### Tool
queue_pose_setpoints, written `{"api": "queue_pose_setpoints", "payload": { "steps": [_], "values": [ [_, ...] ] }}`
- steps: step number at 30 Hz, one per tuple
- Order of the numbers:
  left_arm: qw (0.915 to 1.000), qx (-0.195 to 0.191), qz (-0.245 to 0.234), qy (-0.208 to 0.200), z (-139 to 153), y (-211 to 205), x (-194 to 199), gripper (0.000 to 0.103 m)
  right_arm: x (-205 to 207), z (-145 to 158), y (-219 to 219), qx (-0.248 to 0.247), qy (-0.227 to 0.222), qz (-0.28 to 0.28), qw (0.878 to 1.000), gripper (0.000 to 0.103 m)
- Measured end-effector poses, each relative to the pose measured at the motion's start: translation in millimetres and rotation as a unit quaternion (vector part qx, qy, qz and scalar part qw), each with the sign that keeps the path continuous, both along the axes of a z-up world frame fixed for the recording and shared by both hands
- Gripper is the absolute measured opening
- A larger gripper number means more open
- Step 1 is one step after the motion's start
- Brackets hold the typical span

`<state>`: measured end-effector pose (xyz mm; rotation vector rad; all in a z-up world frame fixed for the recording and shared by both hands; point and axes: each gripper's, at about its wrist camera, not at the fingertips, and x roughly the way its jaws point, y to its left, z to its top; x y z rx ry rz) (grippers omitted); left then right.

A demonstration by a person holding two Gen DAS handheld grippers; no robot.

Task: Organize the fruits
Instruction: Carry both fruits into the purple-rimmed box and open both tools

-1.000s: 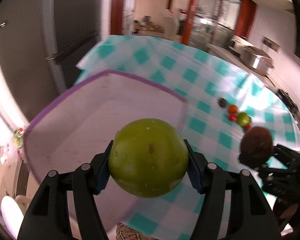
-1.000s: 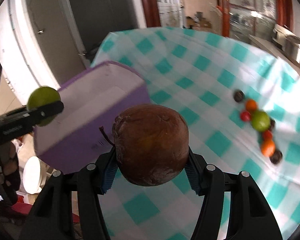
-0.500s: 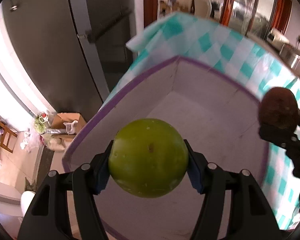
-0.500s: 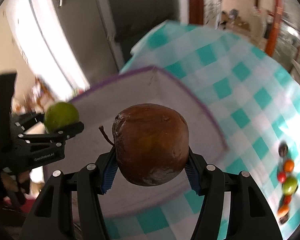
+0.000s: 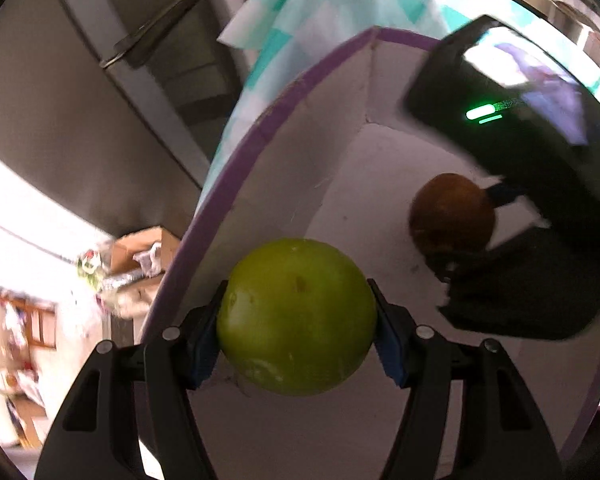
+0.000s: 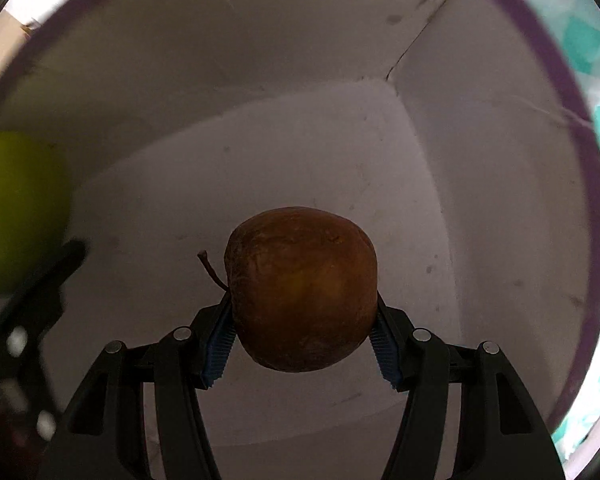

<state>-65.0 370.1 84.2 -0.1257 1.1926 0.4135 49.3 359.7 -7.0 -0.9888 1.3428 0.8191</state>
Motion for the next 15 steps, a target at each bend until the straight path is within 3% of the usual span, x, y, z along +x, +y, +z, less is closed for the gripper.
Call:
{"api": "queue_pose_setpoints", "payload": {
  "steps": [5, 6, 8, 15],
  "values": [
    [0.9999, 0.003, -0.009, -0.004, -0.6, 12.0, 5.9, 0.067, 3.0, 2.6, 5.1, 0.015, -0.010, -0.010, 1.000, 0.060],
    [0.9999, 0.005, -0.008, -0.005, -0.3, 13.7, 6.9, 0.067, 3.5, 5.9, 7.7, 0.027, -0.021, -0.011, 0.999, 0.070],
    [0.9999, 0.005, -0.013, -0.006, 2.5, 15.6, 9.9, 0.067, 2.5, 9.9, 10.5, 0.045, -0.028, -0.005, 0.999, 0.077],
    [0.9994, 0.023, -0.024, -0.001, -1.3, 7.8, 1.5, 0.067, -3.6, 30.1, 17.3, 0.116, -0.024, -0.026, 0.993, 0.081]
  ]
}}
